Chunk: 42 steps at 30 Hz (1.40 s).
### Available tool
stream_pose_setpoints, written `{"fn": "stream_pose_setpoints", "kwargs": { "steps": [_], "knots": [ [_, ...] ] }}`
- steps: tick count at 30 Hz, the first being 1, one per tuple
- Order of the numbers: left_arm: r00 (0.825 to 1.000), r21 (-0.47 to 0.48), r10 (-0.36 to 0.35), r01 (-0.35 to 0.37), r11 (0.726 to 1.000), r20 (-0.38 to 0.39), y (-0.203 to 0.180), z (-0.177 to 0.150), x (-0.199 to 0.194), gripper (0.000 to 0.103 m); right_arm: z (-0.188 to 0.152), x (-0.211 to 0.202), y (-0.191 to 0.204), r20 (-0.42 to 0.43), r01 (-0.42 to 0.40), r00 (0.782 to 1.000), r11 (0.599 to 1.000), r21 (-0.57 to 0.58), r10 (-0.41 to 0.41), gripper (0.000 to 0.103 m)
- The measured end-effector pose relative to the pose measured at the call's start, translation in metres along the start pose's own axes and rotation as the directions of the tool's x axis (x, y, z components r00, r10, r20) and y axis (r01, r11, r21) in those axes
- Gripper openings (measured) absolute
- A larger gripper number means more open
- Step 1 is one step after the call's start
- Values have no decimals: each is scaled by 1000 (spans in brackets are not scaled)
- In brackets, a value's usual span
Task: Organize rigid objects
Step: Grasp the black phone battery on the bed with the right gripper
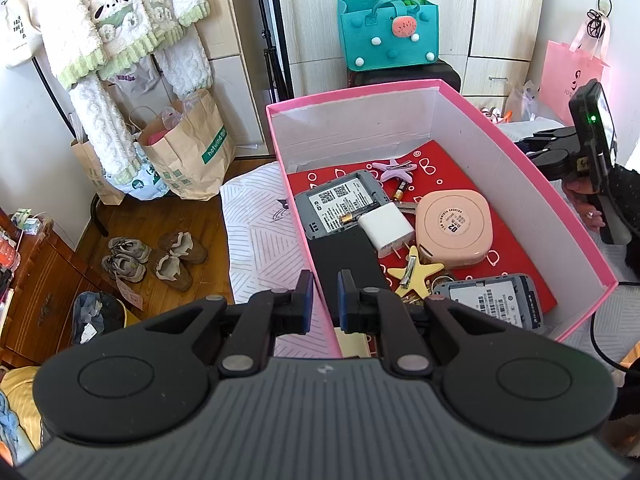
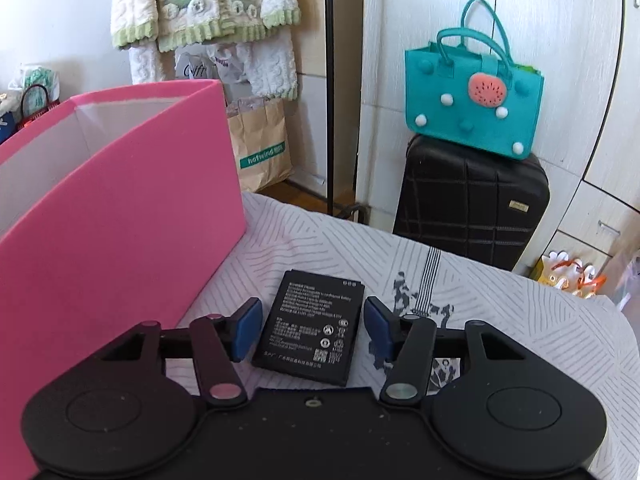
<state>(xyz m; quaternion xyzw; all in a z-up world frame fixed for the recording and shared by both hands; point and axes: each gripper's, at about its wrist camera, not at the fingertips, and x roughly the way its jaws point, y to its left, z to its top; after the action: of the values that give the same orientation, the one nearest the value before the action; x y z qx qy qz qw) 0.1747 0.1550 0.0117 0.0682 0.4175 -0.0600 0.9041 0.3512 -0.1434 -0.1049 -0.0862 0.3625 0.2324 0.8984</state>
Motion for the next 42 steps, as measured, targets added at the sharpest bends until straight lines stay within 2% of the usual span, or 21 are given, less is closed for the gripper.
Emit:
{"fn": "stream_pose_setpoints", "kwargs": {
  "steps": [5,10,27,28,29,30,34,37,40,42],
  "knots": [
    [1000,2,0,0,1000,-1,0,0,0,11,3,-6,-6,-28,-17,999,997,73,19,56],
    [1000,3,-1,1,1000,1,0,0,0,11,-1,-18,-11,-33,-98,994,983,153,104,56],
    [1000,1,-5,5,1000,3,-1,0,1,11,-12,-63,-11,28,-63,998,985,159,59,54],
    [1000,2,-5,5,1000,4,-1,0,1,11,-12,-67,-11,35,-70,997,985,158,65,45],
    [1000,0,-6,6,1000,3,0,0,1,11,-11,-71,-12,42,-88,996,982,165,82,18],
    [1000,-1,-7,7,1000,4,-1,0,1,11,-11,-77,-12,54,-94,995,980,174,85,16],
    [1000,-2,-7,7,1000,3,-1,0,1,11,-9,-91,-10,88,-69,994,988,139,57,16],
    [1000,-3,-9,9,1000,4,0,-1,0,11,-10,-90,-10,78,-63,996,991,122,54,16],
    [1000,-6,-12,12,1000,6,-1,0,0,11,-11,-84,-10,66,-63,996,994,87,57,19],
    [1000,-6,-12,12,1000,5,-2,0,1,11,-12,-77,-11,52,-69,996,995,77,66,25]
  ]
}}
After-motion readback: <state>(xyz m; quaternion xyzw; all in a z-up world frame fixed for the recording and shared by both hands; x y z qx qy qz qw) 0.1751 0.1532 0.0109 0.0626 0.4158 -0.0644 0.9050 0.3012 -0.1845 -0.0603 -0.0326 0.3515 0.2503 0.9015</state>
